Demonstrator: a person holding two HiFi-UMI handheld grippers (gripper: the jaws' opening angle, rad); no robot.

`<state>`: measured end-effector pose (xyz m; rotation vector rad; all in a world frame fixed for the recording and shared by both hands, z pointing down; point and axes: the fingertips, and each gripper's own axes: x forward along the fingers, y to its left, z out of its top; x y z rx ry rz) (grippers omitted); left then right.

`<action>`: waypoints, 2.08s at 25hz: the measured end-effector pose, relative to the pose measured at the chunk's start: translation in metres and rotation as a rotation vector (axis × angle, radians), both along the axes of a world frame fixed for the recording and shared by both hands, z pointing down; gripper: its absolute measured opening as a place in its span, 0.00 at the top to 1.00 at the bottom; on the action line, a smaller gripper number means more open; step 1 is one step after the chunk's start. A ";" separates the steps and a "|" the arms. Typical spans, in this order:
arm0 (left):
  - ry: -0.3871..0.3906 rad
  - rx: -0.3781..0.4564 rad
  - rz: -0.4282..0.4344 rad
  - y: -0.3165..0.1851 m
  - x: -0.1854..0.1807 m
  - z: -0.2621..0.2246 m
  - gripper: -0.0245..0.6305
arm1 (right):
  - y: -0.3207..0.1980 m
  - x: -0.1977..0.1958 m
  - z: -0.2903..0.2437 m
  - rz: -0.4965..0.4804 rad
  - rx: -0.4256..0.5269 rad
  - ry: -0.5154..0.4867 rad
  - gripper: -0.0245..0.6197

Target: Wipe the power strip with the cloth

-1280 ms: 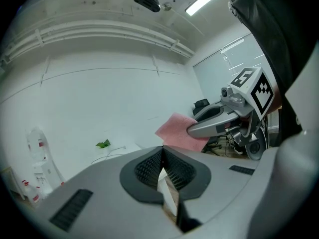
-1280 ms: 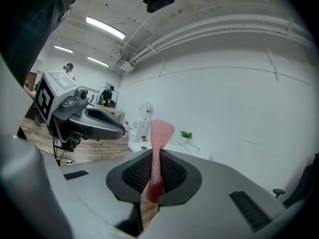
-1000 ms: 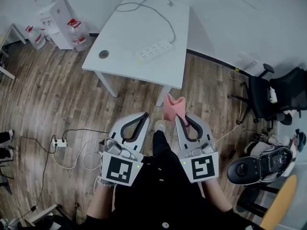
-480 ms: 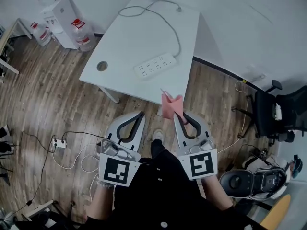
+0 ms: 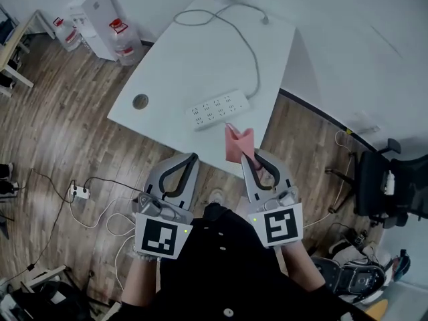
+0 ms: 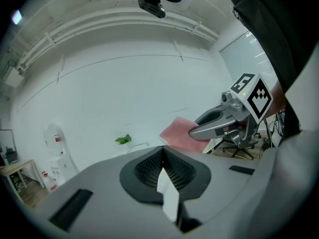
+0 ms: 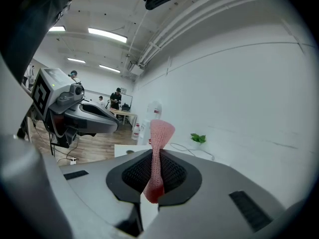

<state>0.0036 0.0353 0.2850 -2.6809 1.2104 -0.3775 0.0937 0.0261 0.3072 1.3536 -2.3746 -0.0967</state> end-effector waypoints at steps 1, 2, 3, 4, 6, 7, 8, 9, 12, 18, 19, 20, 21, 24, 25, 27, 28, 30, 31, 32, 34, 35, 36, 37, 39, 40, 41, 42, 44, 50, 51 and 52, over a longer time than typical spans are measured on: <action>-0.004 -0.001 -0.010 -0.006 0.003 0.001 0.94 | -0.007 0.003 0.000 -0.011 -0.001 0.000 0.88; -0.009 -0.003 -0.019 -0.012 0.006 0.001 0.94 | -0.014 0.007 0.000 -0.021 -0.001 -0.001 0.88; -0.012 -0.004 -0.028 -0.016 0.009 0.001 0.94 | -0.020 0.010 0.000 -0.030 -0.001 -0.001 0.88; -0.015 -0.006 -0.036 -0.020 0.011 0.001 0.94 | -0.025 0.012 0.001 -0.038 -0.001 -0.001 0.88; -0.021 -0.013 -0.052 -0.026 0.013 0.002 0.94 | -0.033 0.016 0.002 -0.051 -0.005 -0.003 0.88; -0.025 -0.015 -0.058 -0.029 0.013 0.002 0.94 | -0.037 0.017 0.003 -0.056 -0.007 -0.004 0.88; -0.029 -0.016 -0.063 -0.031 0.014 0.002 0.94 | -0.040 0.017 0.004 -0.060 -0.010 -0.005 0.88; -0.031 -0.017 -0.068 -0.033 0.013 0.002 0.94 | -0.042 0.017 0.005 -0.063 -0.016 -0.007 0.88; -0.035 -0.022 -0.081 -0.037 0.010 0.001 0.94 | -0.047 0.015 0.010 -0.070 -0.035 -0.013 0.89; -0.049 -0.041 -0.099 -0.042 0.010 0.008 0.94 | -0.049 0.015 0.021 -0.088 -0.057 -0.017 0.88; -0.048 -0.042 -0.102 -0.043 0.009 0.009 0.94 | -0.050 0.015 0.023 -0.088 -0.061 -0.016 0.89; -0.047 -0.044 -0.104 -0.046 0.009 0.010 0.94 | -0.052 0.015 0.024 -0.090 -0.064 -0.012 0.88; -0.047 -0.047 -0.105 -0.048 0.008 0.012 0.94 | -0.054 0.014 0.026 -0.091 -0.065 -0.008 0.88; -0.043 -0.045 -0.100 -0.059 0.003 0.014 0.94 | -0.064 0.010 0.029 -0.085 -0.071 0.001 0.88; -0.042 -0.041 -0.097 -0.062 0.001 0.014 0.94 | -0.067 0.008 0.031 -0.084 -0.073 0.003 0.88; -0.046 -0.042 -0.097 -0.070 -0.003 0.016 0.94 | -0.075 0.003 0.033 -0.086 -0.078 0.006 0.89; -0.048 -0.045 -0.100 -0.074 -0.006 0.018 0.94 | -0.079 0.000 0.035 -0.090 -0.083 0.008 0.88; -0.047 -0.049 -0.110 -0.083 -0.010 0.019 0.94 | -0.088 -0.005 0.039 -0.101 -0.095 0.012 0.89; -0.045 -0.052 -0.116 -0.086 -0.012 0.020 0.94 | -0.093 -0.007 0.040 -0.107 -0.100 0.014 0.88; -0.042 -0.055 -0.123 -0.090 -0.015 0.020 0.94 | -0.097 -0.011 0.042 -0.114 -0.105 0.017 0.88; -0.039 -0.059 -0.134 -0.096 -0.021 0.022 0.94 | -0.106 -0.019 0.045 -0.127 -0.112 0.023 0.88; -0.038 -0.061 -0.139 -0.099 -0.025 0.023 0.94 | -0.110 -0.024 0.047 -0.135 -0.114 0.026 0.88; -0.037 -0.064 -0.145 -0.101 -0.028 0.024 0.94 | -0.114 -0.029 0.049 -0.144 -0.116 0.029 0.88; -0.036 -0.069 -0.152 -0.103 -0.032 0.025 0.94 | -0.117 -0.035 0.050 -0.156 -0.118 0.032 0.88; -0.035 -0.078 -0.163 -0.108 -0.038 0.028 0.94 | -0.124 -0.046 0.054 -0.183 -0.122 0.040 0.88; -0.035 -0.082 -0.168 -0.110 -0.042 0.029 0.94 | -0.128 -0.053 0.057 -0.196 -0.125 0.044 0.88; -0.035 -0.085 -0.172 -0.111 -0.045 0.030 0.94 | -0.130 -0.059 0.059 -0.208 -0.128 0.049 0.88; -0.033 -0.087 -0.177 -0.113 -0.048 0.031 0.94 | -0.133 -0.065 0.062 -0.219 -0.131 0.056 0.88; -0.029 -0.094 -0.186 -0.116 -0.053 0.033 0.94 | -0.138 -0.074 0.070 -0.238 -0.131 0.075 0.88; -0.032 -0.117 -0.207 -0.124 -0.062 0.041 0.94 | -0.150 -0.093 0.100 -0.273 -0.161 0.101 0.88; -0.031 -0.119 -0.209 -0.125 -0.065 0.042 0.94 | -0.151 -0.098 0.104 -0.278 -0.173 0.105 0.88; -0.030 -0.122 -0.211 -0.126 -0.068 0.042 0.94 | -0.152 -0.102 0.108 -0.283 -0.185 0.106 0.88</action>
